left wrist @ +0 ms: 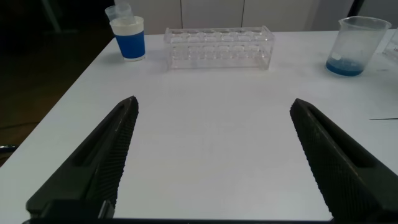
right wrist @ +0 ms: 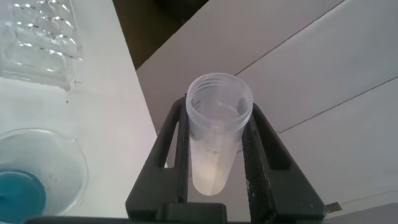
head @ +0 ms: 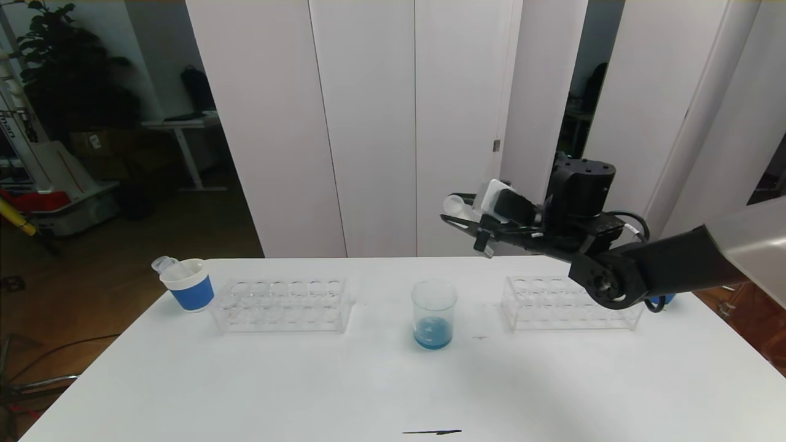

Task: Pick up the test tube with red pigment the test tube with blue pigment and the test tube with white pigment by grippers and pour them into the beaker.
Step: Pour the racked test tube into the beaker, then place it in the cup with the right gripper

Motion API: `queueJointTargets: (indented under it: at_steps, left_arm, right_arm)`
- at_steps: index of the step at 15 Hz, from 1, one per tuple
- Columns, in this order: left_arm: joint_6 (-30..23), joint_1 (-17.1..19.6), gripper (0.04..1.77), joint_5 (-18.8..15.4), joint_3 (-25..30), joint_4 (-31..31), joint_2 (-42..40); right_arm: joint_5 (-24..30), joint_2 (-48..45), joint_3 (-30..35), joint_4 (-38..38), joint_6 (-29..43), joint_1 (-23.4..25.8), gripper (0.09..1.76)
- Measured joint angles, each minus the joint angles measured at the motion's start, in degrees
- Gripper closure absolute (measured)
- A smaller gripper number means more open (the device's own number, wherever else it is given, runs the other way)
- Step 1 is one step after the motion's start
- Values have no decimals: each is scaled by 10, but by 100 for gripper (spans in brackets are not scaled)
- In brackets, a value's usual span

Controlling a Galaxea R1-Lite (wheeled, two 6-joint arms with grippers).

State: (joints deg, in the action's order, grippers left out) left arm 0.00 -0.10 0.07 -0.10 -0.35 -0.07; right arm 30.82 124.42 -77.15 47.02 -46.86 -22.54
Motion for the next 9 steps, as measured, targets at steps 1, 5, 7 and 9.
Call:
queueJointTargets:
  at_steps: [1,5,7,9]
  left_arm:
    - [0,0,7,0,0,0,0]
    - [0,0,7,0,0,0,0]
    - [0,0,7,0,0,0,0]
    - [0,0,7,0,0,0,0]
  right_arm:
    - [10,1,0,-3,-32,4,126]
    - [52,7,-10,-27,-155,15,126]
    - [55,9,-16,-31,-184,16,126]
    - [60,10,-16,-29,-216,15,126]
